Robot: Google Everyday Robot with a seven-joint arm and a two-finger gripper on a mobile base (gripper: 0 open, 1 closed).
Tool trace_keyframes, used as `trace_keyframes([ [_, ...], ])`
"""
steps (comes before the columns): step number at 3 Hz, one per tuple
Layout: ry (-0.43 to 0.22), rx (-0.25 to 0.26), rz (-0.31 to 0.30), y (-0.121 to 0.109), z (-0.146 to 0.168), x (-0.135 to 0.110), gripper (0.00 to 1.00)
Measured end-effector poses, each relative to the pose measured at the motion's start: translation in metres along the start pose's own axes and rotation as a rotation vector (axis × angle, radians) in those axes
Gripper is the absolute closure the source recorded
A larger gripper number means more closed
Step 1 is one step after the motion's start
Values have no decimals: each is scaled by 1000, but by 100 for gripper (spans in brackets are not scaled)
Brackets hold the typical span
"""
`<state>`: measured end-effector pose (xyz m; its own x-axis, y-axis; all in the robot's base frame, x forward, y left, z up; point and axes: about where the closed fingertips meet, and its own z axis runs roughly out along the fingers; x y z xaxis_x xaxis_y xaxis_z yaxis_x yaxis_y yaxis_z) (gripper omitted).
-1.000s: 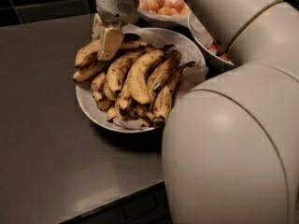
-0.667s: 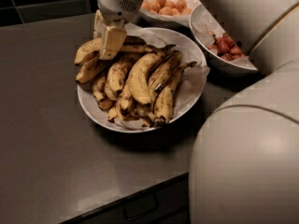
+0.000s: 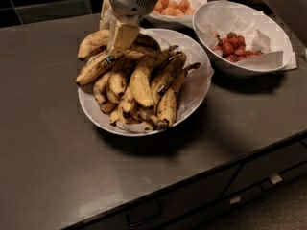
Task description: Pick banana from white bowl
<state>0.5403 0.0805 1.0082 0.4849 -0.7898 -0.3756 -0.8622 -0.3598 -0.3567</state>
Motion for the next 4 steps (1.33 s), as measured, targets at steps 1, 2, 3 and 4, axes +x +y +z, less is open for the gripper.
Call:
trace_keyframes([
  [1, 29, 52, -17, 9, -18, -7, 100],
  [2, 50, 76, -25, 17, -31, -14, 100],
  [3, 31, 77, -2, 38, -30, -20, 100],
  [4, 30, 76, -1, 39, -29, -20, 100],
])
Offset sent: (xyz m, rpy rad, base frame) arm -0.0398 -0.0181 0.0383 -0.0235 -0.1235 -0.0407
